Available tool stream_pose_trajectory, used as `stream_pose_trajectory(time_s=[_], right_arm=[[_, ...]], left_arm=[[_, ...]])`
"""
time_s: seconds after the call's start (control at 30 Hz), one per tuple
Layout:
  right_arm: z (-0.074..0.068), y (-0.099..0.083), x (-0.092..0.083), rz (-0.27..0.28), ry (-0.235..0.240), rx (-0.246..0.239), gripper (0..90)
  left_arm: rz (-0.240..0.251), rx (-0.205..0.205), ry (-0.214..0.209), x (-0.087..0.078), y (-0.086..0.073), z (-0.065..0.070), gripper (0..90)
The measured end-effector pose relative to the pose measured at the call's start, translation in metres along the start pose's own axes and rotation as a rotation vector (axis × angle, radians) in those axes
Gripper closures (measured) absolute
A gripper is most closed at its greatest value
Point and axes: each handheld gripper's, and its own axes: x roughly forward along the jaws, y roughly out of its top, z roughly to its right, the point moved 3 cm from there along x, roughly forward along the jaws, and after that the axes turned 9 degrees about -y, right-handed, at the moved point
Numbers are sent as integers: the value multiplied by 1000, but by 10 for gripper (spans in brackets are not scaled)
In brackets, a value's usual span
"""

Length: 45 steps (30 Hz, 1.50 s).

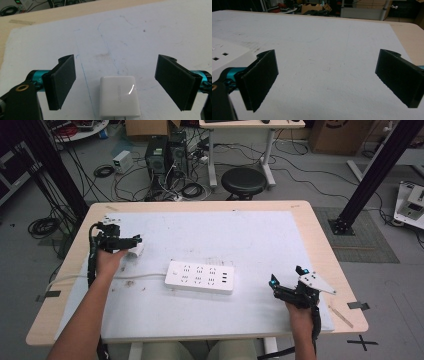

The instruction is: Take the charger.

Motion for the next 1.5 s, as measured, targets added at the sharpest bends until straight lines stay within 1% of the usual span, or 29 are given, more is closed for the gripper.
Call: stream_pose_trajectory(time_s=[0.1, 0.13, 0.17, 0.2, 0.23, 0.37, 0.4, 0.53, 0.57, 0.67, 0.7, 0.77, 0.8, 0.9, 0.97, 1.0, 1.03, 1.07, 1.1, 1.13, 1.17, 1.2, 1.23, 1.27, 1.37, 1.47, 1.5], right_arm=[[0, 0, 0, 1, 0, -1, 45], [0, 0, 0, 1, 0, -1, 45], [0, 0, 0, -1, 0, 0, 45], [0, 0, 0, -1, 1, 0, 44], [0, 0, 0, -2, 1, 0, 45], [0, 0, 0, -5, 4, -3, 45], [0, 0, 0, -5, 4, -2, 45], [0, 0, 1, -4, 5, -4, 45], [0, 0, 0, -7, 5, -1, 44], [0, 0, 1, -5, 5, -3, 44], [0, 0, 0, -6, 3, -1, 44], [-1, 0, 0, -5, 1, -3, 44], [-1, 0, 0, -5, 0, -5, 45], [-1, 0, 0, -7, 2, -1, 45], [-1, 0, 0, -7, 2, 0, 44], [-1, 0, 0, -6, 1, -1, 45], [-1, 0, 0, -6, 2, -1, 44], [-1, 0, 0, -5, 2, -2, 45], [-1, 0, 0, -3, 1, -4, 45], [-1, 0, 0, -2, 1, -6, 44], [-1, 0, 0, -3, 0, -2, 45], [-1, 0, 0, -1, 0, -5, 44], [-1, 0, 0, 0, 1, -7, 44], [-1, 0, 0, 1, 1, -6, 44], [-1, 0, 0, -1, 3, -7, 44], [-1, 0, 0, 3, 4, -15, 45], [-1, 0, 0, 3, 5, -14, 44]], left_arm=[[-33, -3, -3, 5, -7, -1, 170], [-33, -3, -3, 5, -7, -1, 171], [-66, -8, 8, 9, -15, -3, 171], [-66, -8, 8, 9, -15, -3, 171], [-82, -11, 9, 12, -20, -4, 171], [-93, -15, 10, 16, -25, -4, 174], [-105, -18, 7, 19, -27, -3, 173], [-113, -16, 6, 21, -28, -3, 176], [-124, -19, 5, 22, -29, -4, 178], [-129, -30, -2, 25, -32, -5, 181], [-133, -34, -3, 25, -32, -5, 185], [-142, -29, -9, 25, -33, -6, 210], [-139, -34, -16, 26, -34, -6, 227], [-145, -31, -24, 27, -35, -7, 274], [-142, -33, -29, 28, -36, -6, 287], [-147, -27, -32, 28, -36, -6, 298], [-139, -22, -38, 28, -35, -4, 317], [-145, -3, -49, 27, -35, -3, 352], [-138, 10, -45, 27, -35, -2, 405], [-139, 19, -44, 27, -35, -1, 423], [-139, 14, -49, 26, -35, 0, 423], [-145, 18, -54, 26, -35, 0, 424], [-136, 11, -50, 25, -35, 1, 424], [-134, 16, -50, 23, -35, 1, 424], [-100, 13, -49, 17, -34, 3, 424], [-73, 20, -44, 7, -32, 5, 424], [-60, 15, -42, 4, -32, 5, 424]])
